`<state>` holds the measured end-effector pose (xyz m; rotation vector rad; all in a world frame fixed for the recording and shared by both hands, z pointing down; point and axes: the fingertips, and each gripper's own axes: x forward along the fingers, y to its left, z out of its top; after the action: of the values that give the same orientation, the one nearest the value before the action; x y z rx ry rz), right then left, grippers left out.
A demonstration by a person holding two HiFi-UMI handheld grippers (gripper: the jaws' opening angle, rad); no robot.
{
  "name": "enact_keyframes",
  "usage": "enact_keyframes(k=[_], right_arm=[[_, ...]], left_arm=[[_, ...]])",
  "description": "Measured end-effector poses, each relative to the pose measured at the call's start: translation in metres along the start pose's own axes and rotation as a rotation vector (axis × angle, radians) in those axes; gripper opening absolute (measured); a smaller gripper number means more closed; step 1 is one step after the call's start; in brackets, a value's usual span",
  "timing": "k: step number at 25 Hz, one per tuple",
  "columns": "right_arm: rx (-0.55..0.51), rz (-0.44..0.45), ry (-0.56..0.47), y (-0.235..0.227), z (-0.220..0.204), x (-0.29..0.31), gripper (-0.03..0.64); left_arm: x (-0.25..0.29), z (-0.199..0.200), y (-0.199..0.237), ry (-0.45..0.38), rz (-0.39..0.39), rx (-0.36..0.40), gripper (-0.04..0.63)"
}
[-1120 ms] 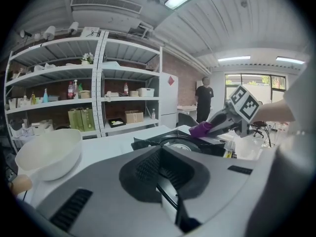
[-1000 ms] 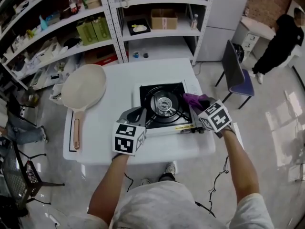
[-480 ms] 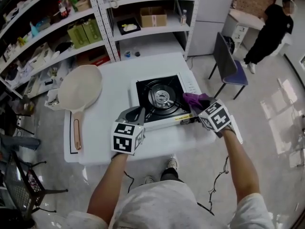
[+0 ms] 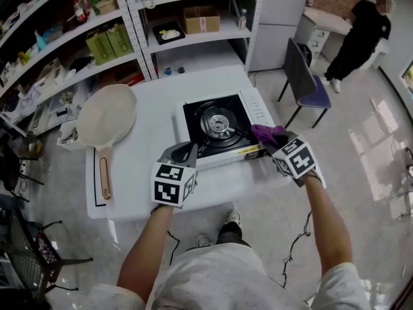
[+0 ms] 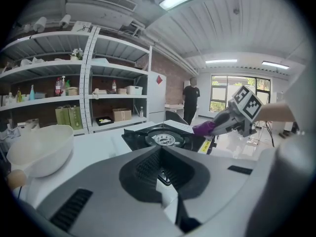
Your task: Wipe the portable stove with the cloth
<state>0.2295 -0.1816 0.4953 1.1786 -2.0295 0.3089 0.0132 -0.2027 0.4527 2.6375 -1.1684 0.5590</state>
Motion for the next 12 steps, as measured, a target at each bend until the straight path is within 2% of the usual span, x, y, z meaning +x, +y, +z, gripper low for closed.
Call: enact_keyframes(k=[7, 12], right_arm=[[-0.003, 0.014, 0.018, 0.005, -0.011, -0.014, 0.061], [-0.103, 0.033, 0.054, 0.006, -0.012, -0.024, 0.061]], left_arm=[[-0.005, -0.003, 0.002, -0.002, -0.009, -0.005, 0.002], [-0.007, 0.000, 0.006, -0.012, -0.009, -0.009, 0.003]])
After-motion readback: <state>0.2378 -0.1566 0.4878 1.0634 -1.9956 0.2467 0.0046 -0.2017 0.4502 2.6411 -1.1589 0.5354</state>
